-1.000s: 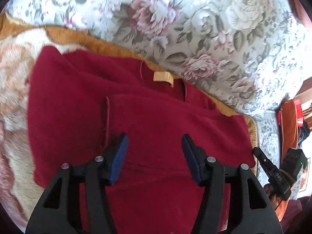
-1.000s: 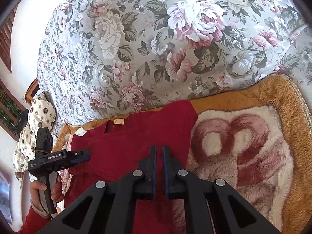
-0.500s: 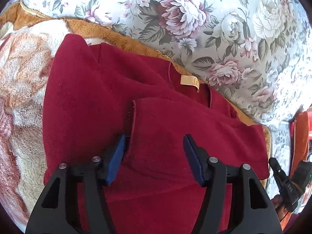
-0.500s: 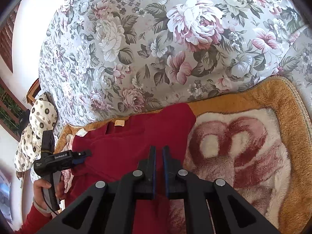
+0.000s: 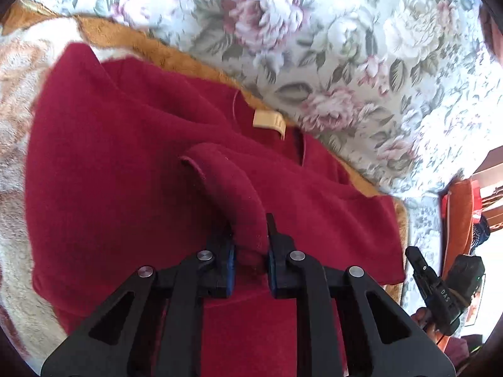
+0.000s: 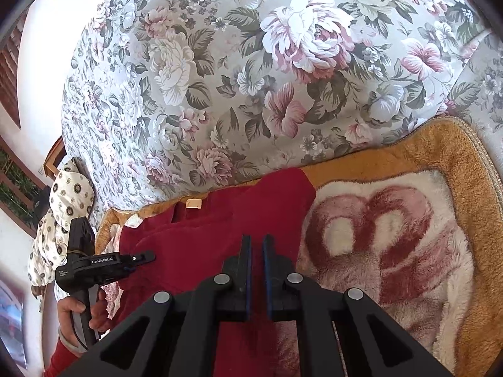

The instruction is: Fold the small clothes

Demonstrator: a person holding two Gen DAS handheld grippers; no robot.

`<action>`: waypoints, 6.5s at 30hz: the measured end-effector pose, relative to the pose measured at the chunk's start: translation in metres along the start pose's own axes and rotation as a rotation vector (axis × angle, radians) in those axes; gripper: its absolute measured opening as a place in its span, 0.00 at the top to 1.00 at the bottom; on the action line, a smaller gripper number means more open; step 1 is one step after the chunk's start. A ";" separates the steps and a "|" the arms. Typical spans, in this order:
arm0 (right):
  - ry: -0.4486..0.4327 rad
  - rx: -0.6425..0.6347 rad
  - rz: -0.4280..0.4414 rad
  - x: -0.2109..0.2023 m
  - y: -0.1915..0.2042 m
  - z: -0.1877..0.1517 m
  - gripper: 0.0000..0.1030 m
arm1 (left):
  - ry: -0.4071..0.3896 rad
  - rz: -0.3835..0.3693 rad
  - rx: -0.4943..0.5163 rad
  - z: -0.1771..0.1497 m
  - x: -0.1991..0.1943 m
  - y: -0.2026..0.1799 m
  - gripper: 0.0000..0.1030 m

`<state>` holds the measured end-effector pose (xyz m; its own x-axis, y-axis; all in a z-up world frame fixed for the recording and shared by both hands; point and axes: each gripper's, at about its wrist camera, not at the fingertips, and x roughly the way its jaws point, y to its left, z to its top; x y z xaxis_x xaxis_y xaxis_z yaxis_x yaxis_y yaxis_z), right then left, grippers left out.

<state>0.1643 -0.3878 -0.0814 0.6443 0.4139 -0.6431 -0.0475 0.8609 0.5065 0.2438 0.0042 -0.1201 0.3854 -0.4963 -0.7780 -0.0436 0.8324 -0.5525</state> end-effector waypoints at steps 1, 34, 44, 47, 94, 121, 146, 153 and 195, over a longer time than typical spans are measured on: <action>-0.004 -0.002 0.000 -0.001 0.002 0.002 0.95 | -0.030 -0.004 0.015 0.001 -0.010 -0.002 0.87; 0.241 -0.323 -0.155 0.084 0.059 -0.040 0.97 | -0.123 0.167 0.017 -0.023 -0.044 0.070 0.76; 0.208 -0.306 -0.189 0.066 0.049 -0.058 0.95 | -0.116 0.174 0.038 -0.059 -0.056 0.070 0.30; 0.219 -0.276 -0.178 0.051 0.056 -0.057 0.95 | -0.081 0.181 0.019 -0.066 -0.062 0.073 0.31; 0.435 -0.124 0.045 -0.112 0.015 -0.284 0.58 | 0.097 0.115 0.061 -0.274 -0.148 0.092 0.24; 0.486 -0.103 0.046 -0.101 0.021 -0.291 0.57 | 0.157 0.141 0.083 -0.300 -0.131 0.099 0.24; 0.411 -0.023 0.348 -0.122 0.033 -0.259 0.91 | 0.162 -0.043 0.085 -0.289 -0.151 0.060 0.83; 0.231 -0.014 0.435 -0.141 0.040 -0.194 0.92 | 0.060 -0.087 0.123 -0.241 -0.187 0.036 0.83; 0.111 0.009 0.053 0.131 0.017 0.060 0.91 | 0.009 0.142 0.151 0.072 -0.019 0.019 0.82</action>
<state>0.2940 -0.3369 -0.1226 0.5522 0.4896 -0.6749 -0.0717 0.8343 0.5466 0.3024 0.0473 -0.0945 0.3769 -0.3727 -0.8480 0.0415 0.9214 -0.3865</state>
